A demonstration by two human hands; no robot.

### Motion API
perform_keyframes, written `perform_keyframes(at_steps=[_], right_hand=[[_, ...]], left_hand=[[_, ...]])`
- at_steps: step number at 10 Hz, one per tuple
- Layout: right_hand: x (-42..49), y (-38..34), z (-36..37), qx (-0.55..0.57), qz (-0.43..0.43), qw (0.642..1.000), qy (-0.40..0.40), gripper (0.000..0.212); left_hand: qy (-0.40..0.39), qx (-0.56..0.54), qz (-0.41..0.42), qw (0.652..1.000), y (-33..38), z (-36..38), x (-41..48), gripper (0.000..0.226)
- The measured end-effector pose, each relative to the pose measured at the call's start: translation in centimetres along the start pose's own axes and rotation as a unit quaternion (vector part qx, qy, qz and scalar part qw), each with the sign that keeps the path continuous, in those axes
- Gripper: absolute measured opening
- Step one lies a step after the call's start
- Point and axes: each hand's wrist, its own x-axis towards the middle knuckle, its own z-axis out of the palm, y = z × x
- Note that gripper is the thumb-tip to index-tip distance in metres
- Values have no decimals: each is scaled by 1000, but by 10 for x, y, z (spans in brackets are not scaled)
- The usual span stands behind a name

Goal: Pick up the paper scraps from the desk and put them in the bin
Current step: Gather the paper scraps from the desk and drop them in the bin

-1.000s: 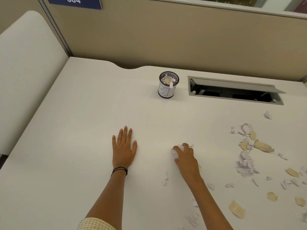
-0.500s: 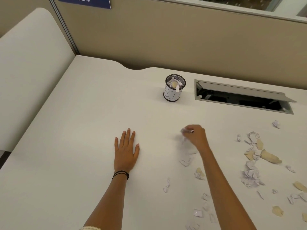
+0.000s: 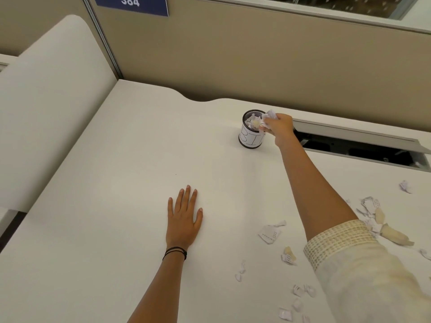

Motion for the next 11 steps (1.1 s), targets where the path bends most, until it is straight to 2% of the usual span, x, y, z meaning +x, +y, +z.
perform_keyframes(at_steps=[1, 2, 3, 4, 6, 7, 8, 9, 11], right_hand=[[9, -5, 12, -46, -32, 998, 32, 27], [3, -13, 12, -123, -57, 990, 30, 14], [4, -19, 8, -193, -106, 975, 5, 29], [-3, -24, 3, -211, -131, 969, -13, 35], [-21, -27, -12, -224, -179, 958, -7, 38], [-28, -17, -15, -292, -222, 930, -35, 34], [-28, -1, -11, -409, -247, 871, -112, 27], [-24, 11, -1, -510, -213, 818, -159, 35], [-16, 16, 22, -590, -170, 773, -160, 53]], left_hand=[[-2, -2, 0, 1000, 0, -1, 1, 57], [-3, -4, -1, 1000, -1, 0, 1, 57], [-4, 2, -1, 1000, -1, 0, 1, 57], [-4, 3, -2, 1000, -1, 0, 1, 57], [-4, -1, -3, 1000, -2, 0, 0, 57], [-4, -2, -2, 1000, -1, 0, 0, 57], [-5, -7, -1, 1000, -1, 0, 0, 57], [-6, -7, -1, 1000, 0, -1, 1, 57], [-9, -7, -1, 1000, 0, -1, 0, 57]])
